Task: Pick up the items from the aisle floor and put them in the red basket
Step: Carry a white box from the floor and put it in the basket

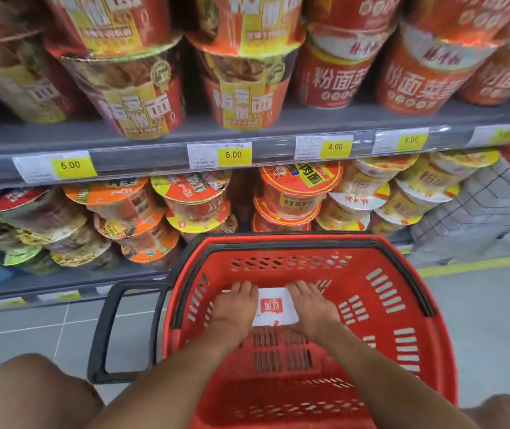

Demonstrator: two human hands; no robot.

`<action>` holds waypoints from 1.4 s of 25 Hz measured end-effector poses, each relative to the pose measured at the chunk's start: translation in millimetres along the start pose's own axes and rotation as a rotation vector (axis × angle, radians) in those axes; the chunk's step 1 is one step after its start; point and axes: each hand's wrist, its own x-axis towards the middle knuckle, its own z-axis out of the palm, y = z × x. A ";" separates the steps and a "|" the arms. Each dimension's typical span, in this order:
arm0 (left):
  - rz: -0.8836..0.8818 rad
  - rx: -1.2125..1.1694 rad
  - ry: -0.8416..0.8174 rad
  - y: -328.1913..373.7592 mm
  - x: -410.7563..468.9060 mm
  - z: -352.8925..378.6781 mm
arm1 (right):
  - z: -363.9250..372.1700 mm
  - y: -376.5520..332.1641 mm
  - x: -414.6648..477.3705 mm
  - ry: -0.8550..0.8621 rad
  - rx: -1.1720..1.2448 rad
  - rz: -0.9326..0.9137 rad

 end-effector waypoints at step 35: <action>0.099 0.061 0.302 -13.4 -319.2 -603.8 | -616.1 -79.3 -352.5 0.191 -0.022 0.073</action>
